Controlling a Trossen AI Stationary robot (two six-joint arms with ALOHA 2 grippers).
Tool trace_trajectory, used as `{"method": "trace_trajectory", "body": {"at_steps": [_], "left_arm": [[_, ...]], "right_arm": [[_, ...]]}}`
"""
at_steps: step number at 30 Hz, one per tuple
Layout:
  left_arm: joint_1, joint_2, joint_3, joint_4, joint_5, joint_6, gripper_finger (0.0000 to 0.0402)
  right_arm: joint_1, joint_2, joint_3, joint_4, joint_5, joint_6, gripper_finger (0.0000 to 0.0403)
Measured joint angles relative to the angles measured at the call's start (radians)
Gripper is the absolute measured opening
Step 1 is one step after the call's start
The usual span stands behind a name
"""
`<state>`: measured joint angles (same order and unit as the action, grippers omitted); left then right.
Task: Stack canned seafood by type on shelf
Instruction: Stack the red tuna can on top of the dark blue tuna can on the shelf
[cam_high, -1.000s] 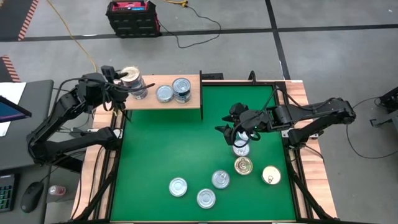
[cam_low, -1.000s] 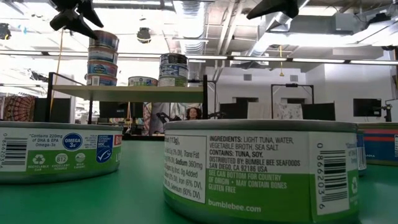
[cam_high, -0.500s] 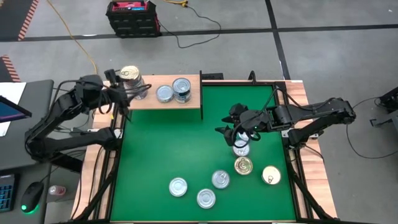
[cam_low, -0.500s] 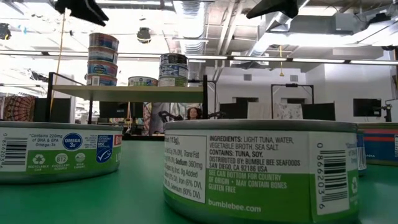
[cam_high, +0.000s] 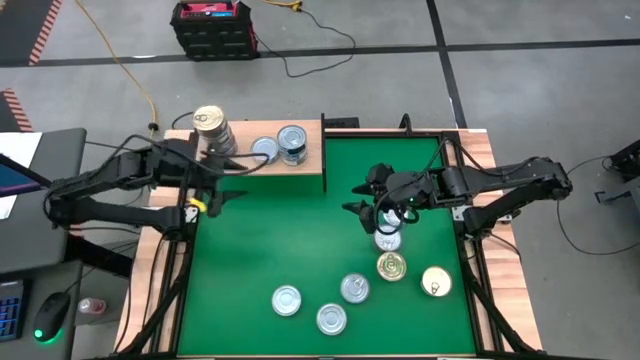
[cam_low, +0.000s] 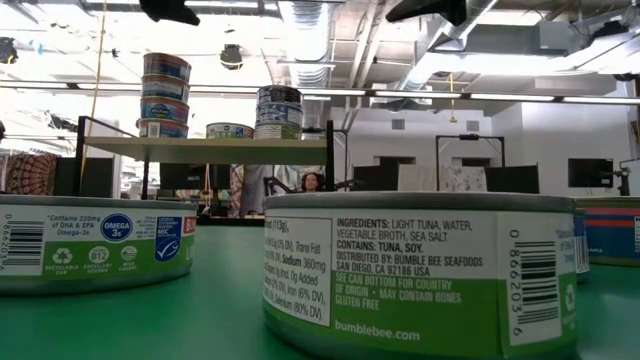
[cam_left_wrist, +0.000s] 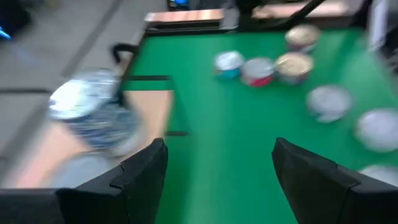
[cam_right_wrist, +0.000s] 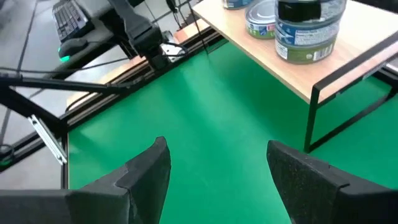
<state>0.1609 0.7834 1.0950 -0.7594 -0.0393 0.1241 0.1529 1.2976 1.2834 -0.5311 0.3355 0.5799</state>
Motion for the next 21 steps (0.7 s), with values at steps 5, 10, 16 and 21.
{"method": "trace_trajectory", "body": {"at_steps": [5,10,16,21], "left_arm": [[-0.099,0.075,0.000,0.072,0.066,-0.234,0.0279],[-0.239,0.162,0.000,0.065,0.060,-0.341,0.0279],[-0.394,0.238,-0.047,0.160,0.043,-0.476,0.0268],[-0.486,0.223,-0.194,0.371,-0.004,-0.591,0.0232]], "right_arm": [[-0.012,0.000,0.000,-0.003,-0.049,0.047,0.0289],[0.007,0.021,0.000,-0.012,-0.052,0.048,0.0289],[0.030,0.083,0.001,-0.079,-0.131,0.041,0.0289],[0.006,0.099,0.000,-0.314,-0.162,0.040,0.0289]]}}
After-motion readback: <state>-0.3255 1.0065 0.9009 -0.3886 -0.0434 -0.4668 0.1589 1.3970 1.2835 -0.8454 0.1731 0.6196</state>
